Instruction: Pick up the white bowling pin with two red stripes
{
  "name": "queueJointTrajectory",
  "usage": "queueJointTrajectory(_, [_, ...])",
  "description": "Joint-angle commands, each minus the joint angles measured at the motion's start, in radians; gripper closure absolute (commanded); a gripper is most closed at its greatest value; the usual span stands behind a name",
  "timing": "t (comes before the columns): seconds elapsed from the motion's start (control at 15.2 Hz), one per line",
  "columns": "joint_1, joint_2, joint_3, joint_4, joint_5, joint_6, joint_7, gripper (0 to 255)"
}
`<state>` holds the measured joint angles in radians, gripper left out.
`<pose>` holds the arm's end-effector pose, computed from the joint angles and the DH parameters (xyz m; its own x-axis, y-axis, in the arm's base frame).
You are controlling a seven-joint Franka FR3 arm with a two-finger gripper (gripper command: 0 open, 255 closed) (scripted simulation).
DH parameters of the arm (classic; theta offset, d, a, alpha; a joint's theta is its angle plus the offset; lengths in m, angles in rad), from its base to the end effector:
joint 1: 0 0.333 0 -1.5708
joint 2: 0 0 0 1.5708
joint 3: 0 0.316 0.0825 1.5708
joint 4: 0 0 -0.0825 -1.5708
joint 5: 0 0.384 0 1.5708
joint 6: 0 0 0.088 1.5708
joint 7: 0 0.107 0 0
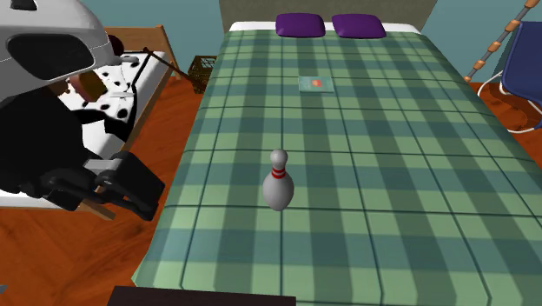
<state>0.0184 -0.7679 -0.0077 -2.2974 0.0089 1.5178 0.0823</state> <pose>0.3068 0.0035 0.6079 0.9975 -0.0688 -0.0128 -0.0690 -0.9975 -0.0132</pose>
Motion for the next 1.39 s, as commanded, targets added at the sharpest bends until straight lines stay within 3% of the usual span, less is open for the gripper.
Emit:
queueJointTrajectory(0.0, [0.0, 0.0, 0.0, 0.0, 0.0, 0.0, 0.0, 0])
queueJointTrajectory(0.66, [-0.03, 0.235, -0.09, -0.051, -0.068, 0.31, -0.11, 0])
queueJointTrajectory(1.32, [-0.051, 0.56, -0.172, 0.038, -0.078, 0.576, -0.219, 0])
